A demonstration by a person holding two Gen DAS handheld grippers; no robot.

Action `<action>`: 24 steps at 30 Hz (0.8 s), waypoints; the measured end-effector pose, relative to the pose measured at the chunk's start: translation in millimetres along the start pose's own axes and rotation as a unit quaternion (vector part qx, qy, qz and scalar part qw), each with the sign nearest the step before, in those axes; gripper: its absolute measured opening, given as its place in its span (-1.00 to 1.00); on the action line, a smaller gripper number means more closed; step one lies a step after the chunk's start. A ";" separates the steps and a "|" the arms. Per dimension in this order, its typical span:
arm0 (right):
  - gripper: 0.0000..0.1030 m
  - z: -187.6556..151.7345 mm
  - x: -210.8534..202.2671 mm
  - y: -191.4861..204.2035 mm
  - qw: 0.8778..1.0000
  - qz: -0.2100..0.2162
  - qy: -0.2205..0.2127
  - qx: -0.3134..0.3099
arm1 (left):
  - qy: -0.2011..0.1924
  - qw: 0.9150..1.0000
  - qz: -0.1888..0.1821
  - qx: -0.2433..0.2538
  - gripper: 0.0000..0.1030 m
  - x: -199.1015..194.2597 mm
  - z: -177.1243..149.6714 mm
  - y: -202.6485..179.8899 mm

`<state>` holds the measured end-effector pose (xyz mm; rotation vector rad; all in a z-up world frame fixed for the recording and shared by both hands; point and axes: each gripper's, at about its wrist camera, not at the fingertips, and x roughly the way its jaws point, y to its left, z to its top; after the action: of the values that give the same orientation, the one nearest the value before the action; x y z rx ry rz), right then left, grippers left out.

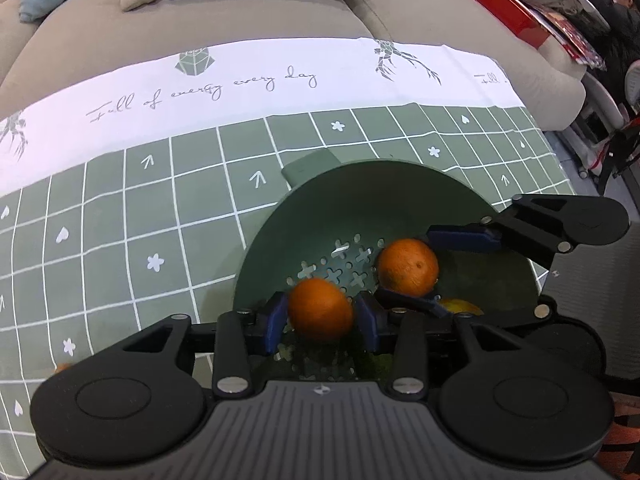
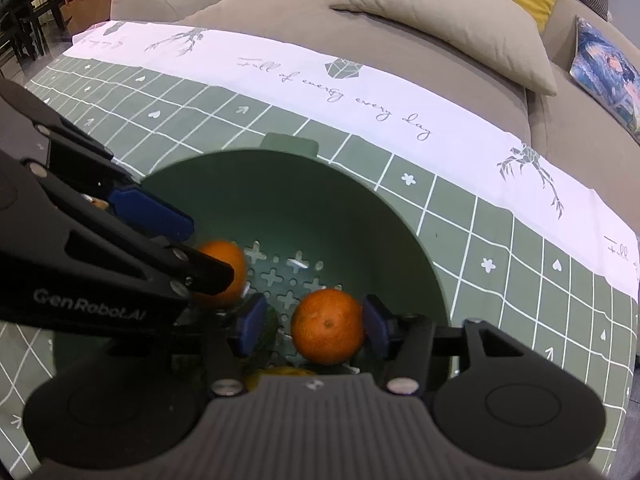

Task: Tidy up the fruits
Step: 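Carry the orange with the left tool while the right tool carries its orange over the colander, then open the left tool dropping its orange while the right tool releases its orange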

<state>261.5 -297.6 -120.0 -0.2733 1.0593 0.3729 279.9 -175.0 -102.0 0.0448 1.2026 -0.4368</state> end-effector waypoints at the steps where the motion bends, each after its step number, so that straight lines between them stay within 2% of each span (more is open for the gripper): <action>1: 0.16 0.5 -2.8 1.3 1.000 -0.002 -0.003 0.000 | -0.002 1.000 -0.002 -0.003 -0.08 -3.3 -0.5 1.4; 7: 0.28 4.7 -22.0 11.7 1.000 -0.013 -0.011 -0.002 | -0.025 1.000 -0.013 0.005 -0.08 -30.4 -5.4 1.0; 13: 0.37 5.8 -46.2 30.3 1.000 -0.013 -0.020 0.008 | -0.056 0.998 -0.002 0.024 -0.08 -62.9 -20.1 -2.1; 18: 0.43 2.9 -66.7 53.6 0.999 -0.011 -0.029 0.007 | -0.079 0.996 0.005 0.029 -0.08 -90.3 -38.8 4.7; 21: 0.54 0.1 -79.1 69.7 0.999 -0.004 -0.037 0.011 | -0.094 0.995 0.012 0.025 -0.08 -104.8 -53.0 12.2; 24: 0.55 -4.3 -89.4 86.2 0.999 0.007 -0.048 0.021 | -0.108 0.994 0.020 0.016 -0.08 -117.0 -69.4 22.2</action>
<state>182.5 -236.2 -46.4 -0.2076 0.9737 0.3724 192.2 -101.0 -25.6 0.0477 0.9804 -0.4139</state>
